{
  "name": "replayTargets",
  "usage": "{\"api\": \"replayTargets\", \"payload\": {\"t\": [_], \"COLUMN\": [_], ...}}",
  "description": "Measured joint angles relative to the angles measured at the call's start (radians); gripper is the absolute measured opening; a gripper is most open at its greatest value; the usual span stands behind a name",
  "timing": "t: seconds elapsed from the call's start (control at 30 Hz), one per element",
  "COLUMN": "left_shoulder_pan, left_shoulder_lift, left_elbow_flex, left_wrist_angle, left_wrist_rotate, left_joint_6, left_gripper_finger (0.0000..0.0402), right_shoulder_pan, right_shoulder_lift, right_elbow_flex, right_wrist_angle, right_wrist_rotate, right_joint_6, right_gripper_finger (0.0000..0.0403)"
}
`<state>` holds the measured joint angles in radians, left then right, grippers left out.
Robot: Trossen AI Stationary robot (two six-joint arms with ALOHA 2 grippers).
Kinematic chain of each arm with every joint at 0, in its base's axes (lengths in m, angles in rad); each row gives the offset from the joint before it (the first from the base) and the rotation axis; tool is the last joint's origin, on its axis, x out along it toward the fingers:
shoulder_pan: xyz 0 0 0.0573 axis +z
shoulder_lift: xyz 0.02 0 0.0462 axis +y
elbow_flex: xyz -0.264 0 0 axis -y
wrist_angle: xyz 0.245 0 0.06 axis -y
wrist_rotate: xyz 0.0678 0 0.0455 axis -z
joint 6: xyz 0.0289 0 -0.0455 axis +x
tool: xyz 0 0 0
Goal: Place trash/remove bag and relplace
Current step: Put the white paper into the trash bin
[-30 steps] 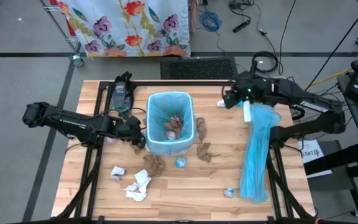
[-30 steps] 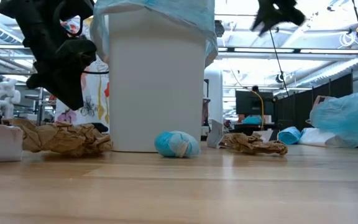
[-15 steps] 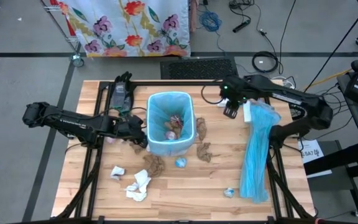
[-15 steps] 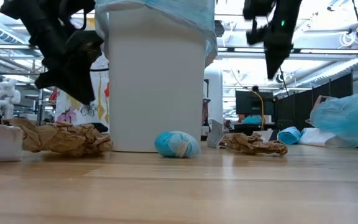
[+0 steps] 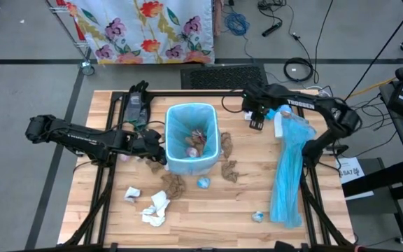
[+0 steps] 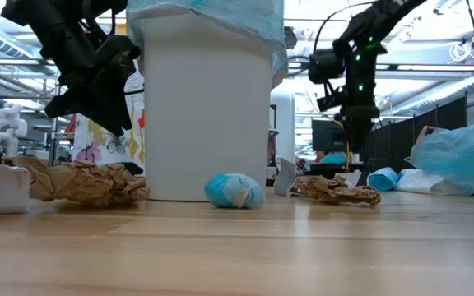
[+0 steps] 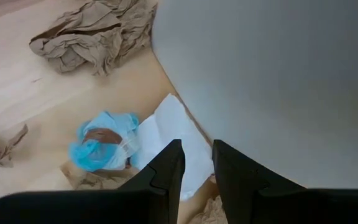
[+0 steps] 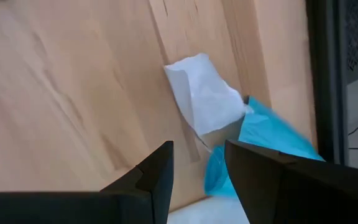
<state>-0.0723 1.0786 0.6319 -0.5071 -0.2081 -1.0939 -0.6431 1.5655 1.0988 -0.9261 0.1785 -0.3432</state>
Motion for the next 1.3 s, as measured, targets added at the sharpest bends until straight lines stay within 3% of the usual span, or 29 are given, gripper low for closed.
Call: {"api": "replayTargets", "payload": {"t": [0.43,0.5,0.63,0.73,0.9,1.3], "left_shoulder_pan": [0.000,0.000,0.000,0.000,0.000,0.000], "left_shoulder_lift": [0.000,0.000,0.000,0.000,0.000,0.000], "left_elbow_flex": [0.000,0.000,0.000,0.000,0.000,0.000], "left_wrist_angle": [0.003,0.002,0.002,0.002,0.001,0.000], "left_wrist_rotate": [0.000,0.000,0.000,0.000,0.000,-0.001], "left_joint_6": [-0.026,-0.026,-0.026,-0.026,-0.019,0.006], "left_gripper_finger": [0.0090,0.0090,0.0090,0.0090,0.0090,0.0090], "right_shoulder_pan": [-0.054,-0.054,-0.054,-0.052,-0.032,0.129], "right_shoulder_lift": [0.175,0.200,0.233,0.225,0.115,-0.365], "right_elbow_flex": [-0.002,-0.002,-0.002,-0.002,-0.002,0.080], "right_wrist_angle": [0.106,0.109,0.102,0.074,-0.006,-0.060], "right_wrist_rotate": [-0.054,-0.062,-0.084,-0.082,-0.073,-0.071], "right_joint_6": [-0.050,-0.062,-0.034,0.012,0.101,0.457], "right_gripper_finger": [0.0127,0.0105,0.0018,0.0005,0.0001,0.0000]}}
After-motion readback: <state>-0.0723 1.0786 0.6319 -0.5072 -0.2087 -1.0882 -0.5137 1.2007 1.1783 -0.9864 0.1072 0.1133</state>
